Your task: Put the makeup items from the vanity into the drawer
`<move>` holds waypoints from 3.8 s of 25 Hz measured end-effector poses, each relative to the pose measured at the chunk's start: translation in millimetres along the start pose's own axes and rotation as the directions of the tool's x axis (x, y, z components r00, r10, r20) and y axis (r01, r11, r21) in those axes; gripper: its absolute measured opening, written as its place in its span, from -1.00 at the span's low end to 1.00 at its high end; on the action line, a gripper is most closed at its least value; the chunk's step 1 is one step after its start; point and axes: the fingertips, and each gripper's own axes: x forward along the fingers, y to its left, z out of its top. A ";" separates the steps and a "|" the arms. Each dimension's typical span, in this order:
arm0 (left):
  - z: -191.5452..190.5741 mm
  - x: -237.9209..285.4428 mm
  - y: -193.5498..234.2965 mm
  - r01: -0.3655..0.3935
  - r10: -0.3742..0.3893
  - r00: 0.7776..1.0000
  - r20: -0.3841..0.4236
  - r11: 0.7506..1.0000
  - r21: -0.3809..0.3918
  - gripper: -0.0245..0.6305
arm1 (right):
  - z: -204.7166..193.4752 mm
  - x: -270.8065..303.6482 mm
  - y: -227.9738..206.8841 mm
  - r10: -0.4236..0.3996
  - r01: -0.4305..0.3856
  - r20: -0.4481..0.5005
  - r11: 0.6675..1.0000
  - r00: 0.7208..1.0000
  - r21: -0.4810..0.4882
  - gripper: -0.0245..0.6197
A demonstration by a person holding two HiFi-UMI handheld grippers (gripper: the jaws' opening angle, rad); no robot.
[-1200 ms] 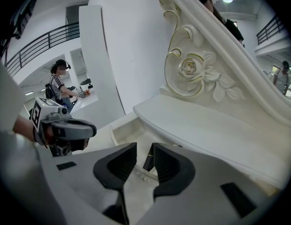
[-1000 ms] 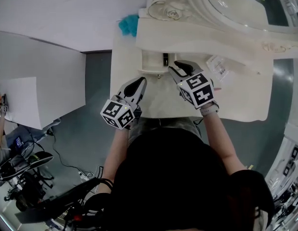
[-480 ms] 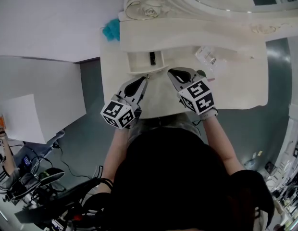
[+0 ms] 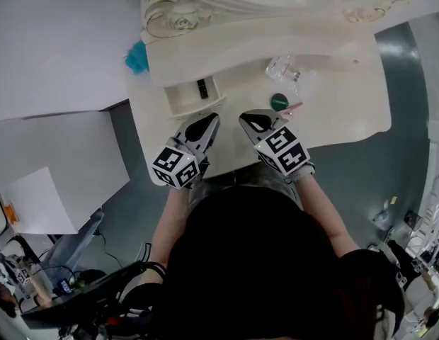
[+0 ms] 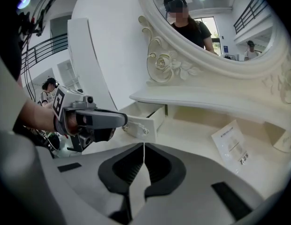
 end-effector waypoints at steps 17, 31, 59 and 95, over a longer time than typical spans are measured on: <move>-12.5 49.9 -31.9 0.150 -0.150 0.984 -0.098 0.989 -0.013 -0.88 | -76.6 -58.9 -79.9 -0.294 0.289 -0.121 0.956 0.948 -0.059 -0.83; -22.2 73.0 -45.6 0.192 -0.195 0.969 -0.151 0.981 -0.034 -0.88 | -100.4 -44.1 -98.8 -0.367 0.050 -0.314 0.715 0.876 -0.698 -0.61; -13.7 59.8 -27.7 0.125 -0.129 0.986 -0.105 0.991 -0.051 -0.88 | -76.7 -43.4 -91.0 -0.340 -0.024 -0.327 0.659 0.882 -0.751 -0.75; -9.7 -1.5 -10.7 0.052 -0.053 0.998 -0.016 0.996 -0.074 -0.88 | 28.8 -32.5 -34.9 -0.168 0.022 -0.140 0.711 0.976 -0.703 -0.76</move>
